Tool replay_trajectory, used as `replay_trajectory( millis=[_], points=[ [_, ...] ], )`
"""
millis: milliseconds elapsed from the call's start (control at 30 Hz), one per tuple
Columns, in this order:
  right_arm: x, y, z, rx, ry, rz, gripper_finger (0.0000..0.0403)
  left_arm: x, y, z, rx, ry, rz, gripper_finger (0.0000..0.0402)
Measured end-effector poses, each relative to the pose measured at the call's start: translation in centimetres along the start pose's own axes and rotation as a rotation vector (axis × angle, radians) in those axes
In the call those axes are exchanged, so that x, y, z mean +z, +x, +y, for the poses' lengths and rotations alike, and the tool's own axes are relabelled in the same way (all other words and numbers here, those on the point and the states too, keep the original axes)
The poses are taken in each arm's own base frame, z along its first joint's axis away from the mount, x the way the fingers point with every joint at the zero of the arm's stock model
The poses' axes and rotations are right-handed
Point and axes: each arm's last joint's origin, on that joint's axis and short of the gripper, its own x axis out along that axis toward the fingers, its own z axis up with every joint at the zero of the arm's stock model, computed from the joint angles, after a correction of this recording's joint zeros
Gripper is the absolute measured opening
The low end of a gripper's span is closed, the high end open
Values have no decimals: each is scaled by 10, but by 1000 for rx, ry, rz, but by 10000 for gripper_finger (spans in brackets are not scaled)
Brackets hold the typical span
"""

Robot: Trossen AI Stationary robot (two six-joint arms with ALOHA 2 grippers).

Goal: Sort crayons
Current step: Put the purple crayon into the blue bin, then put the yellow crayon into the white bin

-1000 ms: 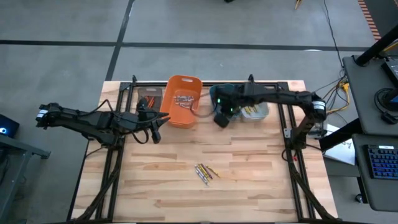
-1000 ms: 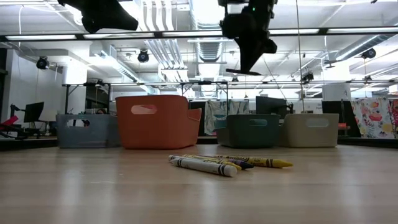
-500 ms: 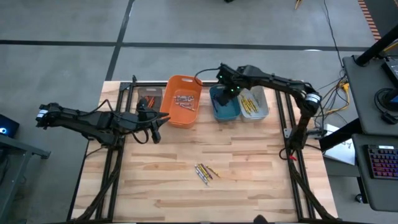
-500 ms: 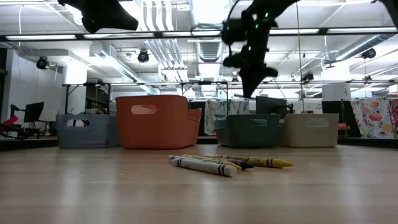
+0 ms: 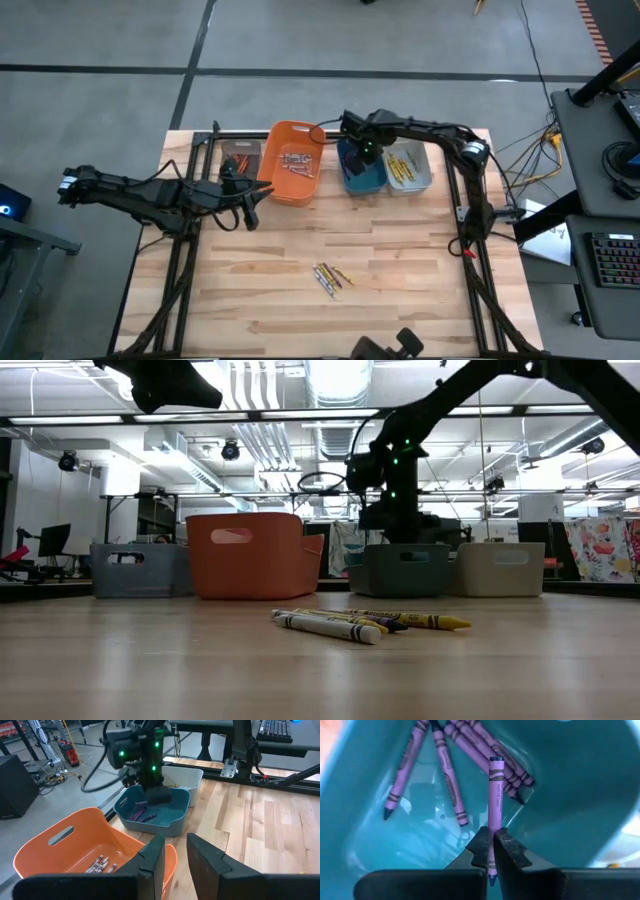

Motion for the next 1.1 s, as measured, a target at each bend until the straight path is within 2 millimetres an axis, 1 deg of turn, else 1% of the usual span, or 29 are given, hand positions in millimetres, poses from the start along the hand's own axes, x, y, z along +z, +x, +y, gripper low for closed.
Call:
replay_trajectory(
  millis=[100,300,433,600,667,767,867,967,1100],
  points=[
    [1,4,-1,-4,1,10,11,0,0,0,0,0,0,64],
    [3,5,-1,10,-2,-8,13,0,0,0,0,6,0,64],
    [3,4,1,73,-3,-1,39,0,0,0,0,7,0,64],
    [3,4,2,72,8,-5,82,0,0,0,0,9,0,64],
    [3,4,2,73,9,-7,92,0,0,0,0,9,0,64],
    [3,4,2,72,11,-7,97,0,0,0,0,9,0,64],
    [3,0,2,75,14,-17,96,0,0,0,0,9,0,64],
    [1,-10,3,81,13,-41,94,0,0,0,0,9,0,64],
    [-3,-31,7,96,19,-90,94,0,0,0,1,9,0,64]
  ],
)
